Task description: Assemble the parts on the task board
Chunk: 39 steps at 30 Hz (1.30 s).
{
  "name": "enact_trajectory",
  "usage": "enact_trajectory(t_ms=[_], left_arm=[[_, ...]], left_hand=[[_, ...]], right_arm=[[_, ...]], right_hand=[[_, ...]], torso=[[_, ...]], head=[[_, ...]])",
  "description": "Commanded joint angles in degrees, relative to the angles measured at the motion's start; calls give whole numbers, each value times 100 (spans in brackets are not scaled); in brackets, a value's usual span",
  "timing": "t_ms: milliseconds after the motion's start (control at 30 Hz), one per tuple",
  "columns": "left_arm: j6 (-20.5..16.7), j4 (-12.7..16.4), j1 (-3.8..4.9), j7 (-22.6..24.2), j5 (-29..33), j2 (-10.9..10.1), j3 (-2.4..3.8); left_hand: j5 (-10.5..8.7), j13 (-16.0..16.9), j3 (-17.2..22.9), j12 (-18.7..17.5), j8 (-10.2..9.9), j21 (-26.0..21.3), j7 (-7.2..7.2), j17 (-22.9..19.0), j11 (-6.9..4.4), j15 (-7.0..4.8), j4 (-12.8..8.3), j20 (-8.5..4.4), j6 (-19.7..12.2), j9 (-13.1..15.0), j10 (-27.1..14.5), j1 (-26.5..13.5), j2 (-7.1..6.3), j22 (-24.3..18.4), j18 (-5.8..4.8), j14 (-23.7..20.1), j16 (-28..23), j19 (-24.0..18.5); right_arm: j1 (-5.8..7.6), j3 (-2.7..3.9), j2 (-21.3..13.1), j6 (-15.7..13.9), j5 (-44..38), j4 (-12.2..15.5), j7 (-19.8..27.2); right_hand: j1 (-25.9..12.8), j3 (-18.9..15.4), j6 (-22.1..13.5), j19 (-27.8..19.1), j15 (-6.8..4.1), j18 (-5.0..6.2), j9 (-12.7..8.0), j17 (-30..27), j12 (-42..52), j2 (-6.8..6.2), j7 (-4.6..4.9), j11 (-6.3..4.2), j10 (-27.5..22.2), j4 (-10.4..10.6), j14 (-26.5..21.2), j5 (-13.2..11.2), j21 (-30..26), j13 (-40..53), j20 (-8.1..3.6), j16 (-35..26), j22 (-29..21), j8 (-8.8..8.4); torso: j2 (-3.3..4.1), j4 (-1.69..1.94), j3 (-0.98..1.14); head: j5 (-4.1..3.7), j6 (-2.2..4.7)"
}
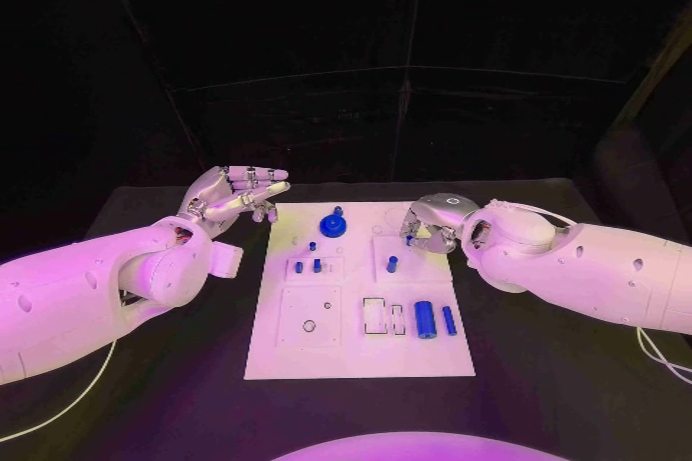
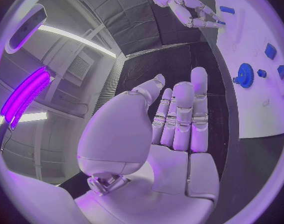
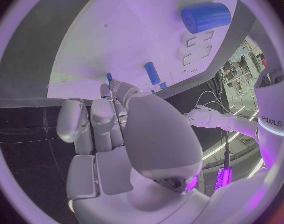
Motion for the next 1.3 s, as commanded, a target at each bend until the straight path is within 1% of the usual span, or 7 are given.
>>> enact_trajectory(t_ms=[33, 200, 400, 700, 800, 1000, 1300], left_arm=[[57, -41, 7, -10, 25, 11, 3], [47, -95, 7, -18, 25, 13, 3], [49, -130, 8, -21, 25, 19, 3], [59, -171, 8, -35, 25, 87, 2], [65, -171, 9, -44, 25, 123, 2], [64, -164, 10, -62, 25, 179, 2], [57, -148, 12, -76, 25, 224, 3]], left_hand=[[15, -9, -17, 39, 32, -26, 38, -5, 8, 1, -35, -6, 0, -5, -34, 43, 0, -10, 78, -24, -34, -38], [14, -11, -23, 41, 30, -30, 43, -15, 12, 3, -37, -5, -8, -6, -43, 41, -7, -14, 77, -27, -39, -37], [14, -12, -25, 42, 29, -33, 45, -21, 14, 5, -38, -5, -13, -7, -49, 41, -9, -16, 76, -29, -41, -36], [14, -14, -33, 46, 27, -39, 52, -28, 20, 8, -39, -3, -24, -9, -61, 38, -15, -20, 75, -31, -44, -35], [14, -14, -36, 47, 27, -40, 55, -30, 22, 10, -38, -2, -28, -10, -64, 35, -16, -21, 75, -31, -45, -34], [14, -15, -41, 50, 26, -44, 60, -33, 25, 12, -37, -1, -34, -10, -69, 31, -18, -24, 74, -32, -46, -34], [15, -15, -43, 51, 25, -46, 64, -33, 27, 13, -37, 0, -38, -11, -73, 30, -18, -25, 74, -32, -46, -33]], right_arm=[[13, 17, -94, -342, 9, 165, -17], [21, 127, -254, -401, 66, 461, -34], [43, 231, -362, -446, 128, 862, -39], [53, 280, -121, -328, 200, 1350, 12], [53, 281, 56, -258, 208, 1348, 45], [10, 274, 469, -131, 209, 1185, 173], [-394, 251, 912, 18, 45, 955, 289]], right_hand=[[-54, 37, 38, 49, 8, -53, 2, 3, 4, -12, 6, -2, 36, -8, 22, -3, 20, 0, -9, 24, 7, 17], [-93, 97, 50, 62, 7, -58, 3, 8, 7, -42, 5, -3, 48, -46, 21, 8, 37, 2, -9, 40, 32, 19], [-117, 120, 54, 81, 7, -64, 4, 23, 7, -57, 6, -3, 52, -59, 24, 8, 55, 2, -8, 54, 61, 19], [-152, 139, 56, 92, 9, -68, 4, 37, 6, -74, 8, -1, 53, -69, 27, 0, 67, 2, -7, 71, 80, 19], [-156, 144, 57, 99, 9, -70, 4, 48, 6, -76, 8, -1, 54, -71, 30, 0, 73, 2, -6, 79, 90, 19], [-214, 159, 65, 104, 10, -72, 5, 56, 6, -116, 8, -3, 60, -92, 35, 26, 83, 3, -4, 101, 102, 20], [-230, 165, 64, 113, 10, -75, 5, 53, 6, -126, 9, -2, 60, -101, 35, 37, 92, 3, -4, 104, 116, 19]], torso=[[-2, 1, 10], [-4, 0, -13], [5, 7, -3], [12, 14, -5], [17, 35, -17], [16, 14, -12], [10, 4, -13]], head=[[15, 9], [7, 22], [38, 22], [155, -11], [206, -38], [405, -102], [533, -175]])
